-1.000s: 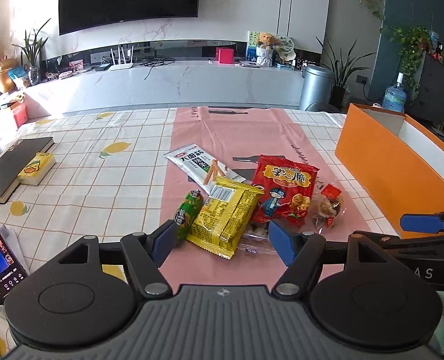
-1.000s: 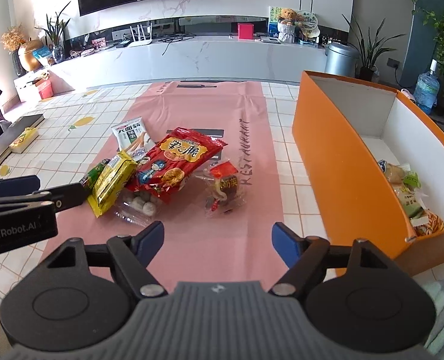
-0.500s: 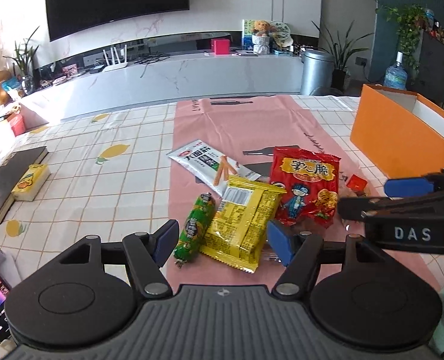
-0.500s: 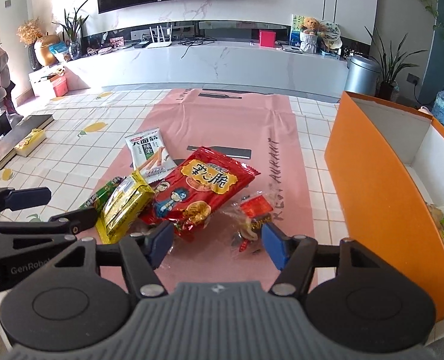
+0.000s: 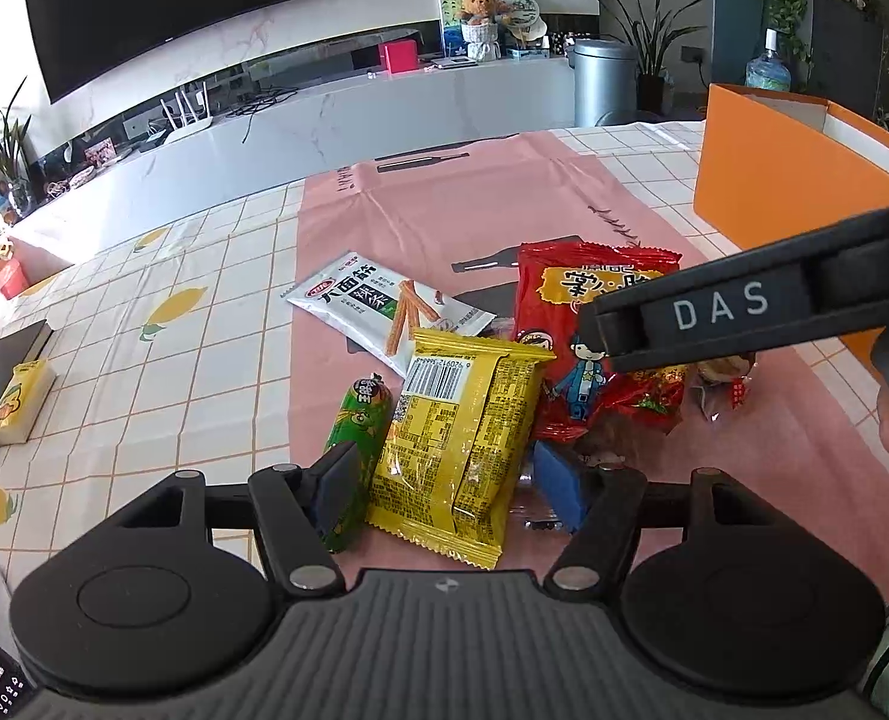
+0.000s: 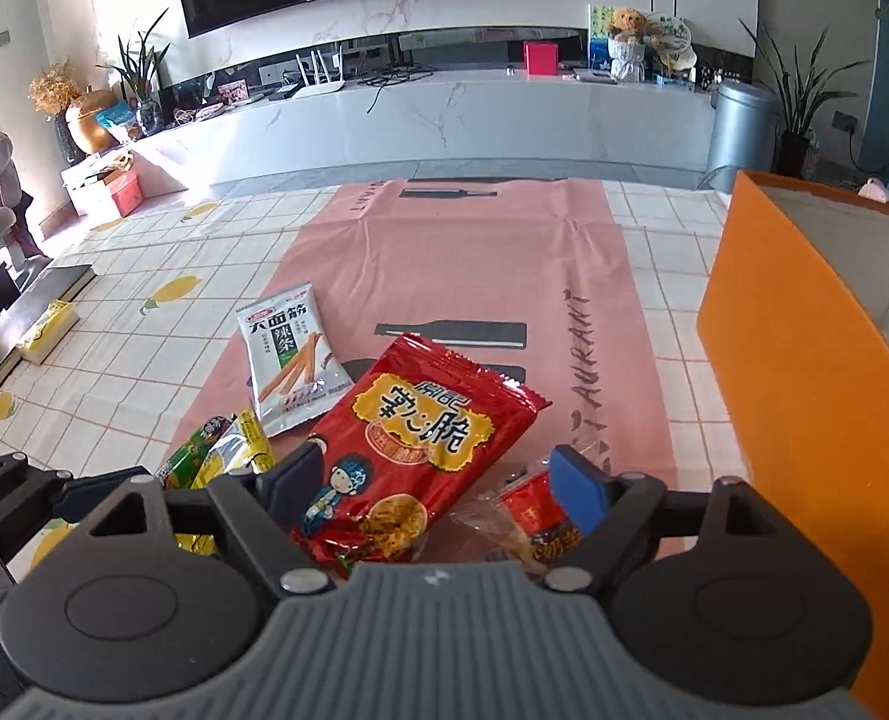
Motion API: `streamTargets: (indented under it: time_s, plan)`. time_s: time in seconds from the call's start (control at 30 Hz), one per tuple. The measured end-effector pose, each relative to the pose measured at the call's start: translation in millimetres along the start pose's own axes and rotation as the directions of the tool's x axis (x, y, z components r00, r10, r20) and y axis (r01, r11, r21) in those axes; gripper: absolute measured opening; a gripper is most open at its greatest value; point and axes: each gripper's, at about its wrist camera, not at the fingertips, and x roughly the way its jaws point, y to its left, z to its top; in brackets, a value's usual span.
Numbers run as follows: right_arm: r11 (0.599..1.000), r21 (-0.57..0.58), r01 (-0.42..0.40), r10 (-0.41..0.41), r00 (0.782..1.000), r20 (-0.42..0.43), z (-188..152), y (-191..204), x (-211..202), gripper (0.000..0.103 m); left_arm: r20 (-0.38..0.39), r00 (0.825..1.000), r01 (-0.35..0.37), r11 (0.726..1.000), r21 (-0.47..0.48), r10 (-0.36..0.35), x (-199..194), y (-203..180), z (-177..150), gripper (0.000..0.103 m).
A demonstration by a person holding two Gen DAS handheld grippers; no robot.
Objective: Organize snacks
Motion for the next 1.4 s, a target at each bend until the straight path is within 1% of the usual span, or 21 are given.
streamTargets:
  time_s: [0.07,0.3,0.37,0.4,0.47,0.5,0.53,0.57,0.6,0.63,0.67,0.73,0.77,0.83,0.9,0.93,1.0,1.07,1.2,1.3,1.4]
  plan:
    - [1.000,0.004,-0.005,0.004,1.000,0.015,2,-2,5,0.083,-0.008,1.000,-0.001,1.000,-0.003,0.001,4,0,1,0.078]
    - [0.999,0.003,-0.035,0.035,0.999,0.020,9,-3,20,0.085,-0.012,1.000,0.025,0.999,-0.032,-0.025,9,2,3,0.078]
    - [0.999,0.019,-0.046,0.046,0.999,-0.002,9,-5,28,0.088,-0.008,0.999,0.032,0.999,-0.038,-0.032,9,2,3,0.076]
    - [0.998,0.029,-0.049,0.049,0.999,-0.014,9,-6,31,0.087,-0.008,0.999,0.036,0.998,-0.042,-0.036,9,2,3,0.072]
    - [0.996,0.060,-0.068,0.070,0.997,-0.020,7,-10,34,0.085,-0.008,0.999,0.042,0.998,-0.052,-0.043,7,2,2,0.068]
    - [0.995,0.068,-0.078,0.080,0.997,-0.019,6,-11,33,0.081,-0.006,0.999,0.044,0.997,-0.056,-0.044,7,2,2,0.064]
    - [0.993,0.071,-0.090,0.092,0.996,-0.014,5,-11,32,0.075,-0.004,0.999,0.044,0.997,-0.056,-0.044,6,2,2,0.060]
    - [0.993,0.066,-0.097,0.098,0.995,-0.009,5,-10,30,0.072,-0.003,0.999,0.046,0.997,-0.054,-0.047,4,1,1,0.057]
    - [0.994,0.055,-0.093,0.094,0.996,-0.004,5,-9,28,0.066,-0.003,0.999,0.046,0.998,-0.051,-0.046,3,1,2,0.051]
    - [0.995,0.040,-0.086,0.086,0.996,0.004,4,-6,25,0.061,-0.002,0.999,0.044,0.998,-0.044,-0.044,2,-1,2,0.048]
    - [0.996,0.027,-0.082,0.082,0.997,0.011,3,-5,21,0.059,-0.002,0.999,0.039,0.999,-0.036,-0.039,2,-2,1,0.048]
    - [0.997,0.012,-0.075,0.075,0.997,0.030,3,-3,13,0.044,-0.004,1.000,0.029,0.999,-0.025,-0.029,1,-5,1,0.045]
    - [0.997,0.004,-0.073,0.073,0.997,0.038,3,-2,10,0.041,-0.007,1.000,0.023,0.999,-0.024,-0.023,0,-5,0,0.044]
    - [0.997,-0.002,-0.077,0.077,0.995,0.058,3,-2,1,0.026,-0.003,1.000,0.017,1.000,-0.023,-0.017,-3,-6,0,0.039]
    - [0.996,0.002,-0.091,0.090,0.993,0.076,3,-3,-8,0.023,0.005,1.000,0.010,1.000,-0.023,-0.010,-7,-6,1,0.035]
    - [0.995,0.004,-0.096,0.095,0.992,0.082,4,-3,-13,0.021,0.006,1.000,0.006,1.000,-0.024,-0.005,-10,-5,2,0.030]
    - [0.993,0.015,-0.118,0.116,0.988,0.101,4,-5,-23,0.016,-0.002,1.000,-0.013,0.999,-0.033,0.013,-14,-4,3,0.025]
    - [0.991,0.021,-0.135,0.131,0.985,0.116,2,-5,-35,0.015,-0.004,1.000,-0.013,0.999,-0.052,0.013,-18,-1,4,0.021]
    - [0.993,0.010,-0.116,0.114,0.984,0.133,-4,-5,-60,0.013,0.004,0.999,0.035,0.991,-0.126,-0.035,-33,7,6,0.013]
    - [0.993,0.015,-0.117,0.114,0.986,0.125,-11,-10,-78,0.013,-0.002,0.997,0.075,0.980,-0.183,-0.076,-44,11,7,0.013]
    - [0.996,0.011,-0.089,0.087,0.990,0.111,-23,-15,-93,0.012,-0.008,0.991,0.129,0.963,-0.238,-0.134,-56,12,5,0.013]
